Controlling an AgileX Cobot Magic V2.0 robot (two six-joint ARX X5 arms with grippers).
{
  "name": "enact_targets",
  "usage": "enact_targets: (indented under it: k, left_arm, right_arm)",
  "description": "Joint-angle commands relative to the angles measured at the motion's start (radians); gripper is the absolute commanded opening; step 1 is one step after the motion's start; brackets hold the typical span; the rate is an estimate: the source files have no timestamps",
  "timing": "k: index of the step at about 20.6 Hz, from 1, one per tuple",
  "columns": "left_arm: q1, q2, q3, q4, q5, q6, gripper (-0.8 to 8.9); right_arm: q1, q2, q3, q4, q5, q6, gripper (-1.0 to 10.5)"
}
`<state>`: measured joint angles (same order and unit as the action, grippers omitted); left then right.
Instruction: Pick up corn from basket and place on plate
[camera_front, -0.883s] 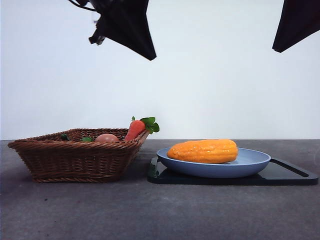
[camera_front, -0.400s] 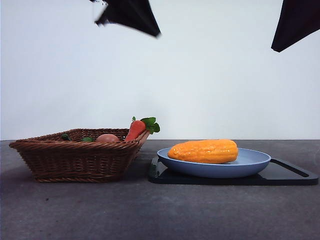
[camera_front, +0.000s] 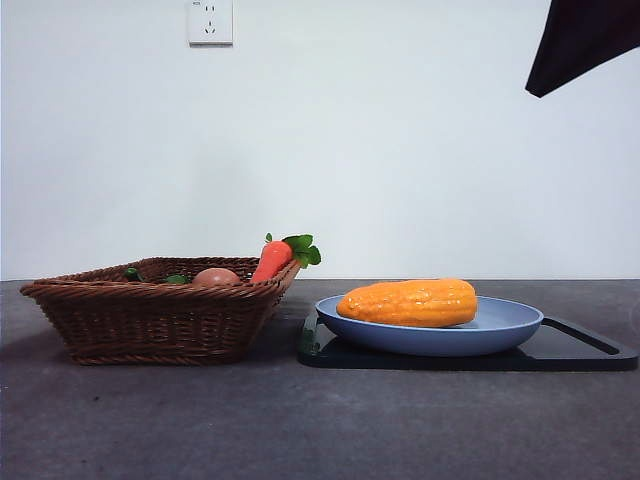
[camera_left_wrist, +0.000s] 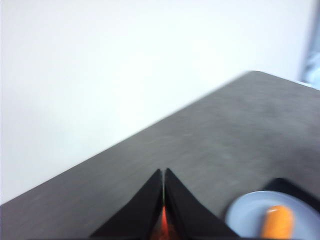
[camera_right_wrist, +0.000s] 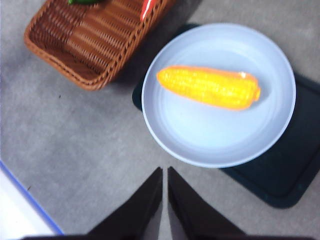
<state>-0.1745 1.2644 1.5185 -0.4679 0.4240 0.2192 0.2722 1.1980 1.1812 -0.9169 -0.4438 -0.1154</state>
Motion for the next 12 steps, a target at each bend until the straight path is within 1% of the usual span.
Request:
enact_targets:
  k: [1, 2, 5, 8, 10, 12]
  left_arm:
    - [0.074, -0.079, -0.104, 0.050, 0.005, 0.011, 0.07]
    - [0.101, -0.116, -0.153, 0.077, 0.005, 0.011, 0.07]
    - [0.210, -0.302, -0.439, 0.250, 0.005, 0.011, 0.07]
    - [0.274, -0.474, -0.702, 0.378, 0.003, 0.005, 0.07]
    - [0.291, -0.586, -0.849, 0.411, -0.005, 0.000, 0.07]
    - [0.296, -0.679, -0.966, 0.416, -0.045, 0.000, 0.07]
  right_arm:
    - [0.004, 0.010, 0.018, 0.020, -0.001, 0.006, 0.0]
    - [0.004, 0.010, 0.018, 0.026, -0.001, 0.006, 0.0]
    - [0.004, 0.010, 0.018, 0.065, -0.001, 0.006, 0.0]
    - [0.004, 0.010, 0.018, 0.100, 0.000, 0.006, 0.0]
    - [0.004, 0.010, 0.018, 0.135, 0.000, 0.006, 0.0]
    - [0.004, 0.010, 0.018, 0.159, 0.000, 0.006, 0.0]
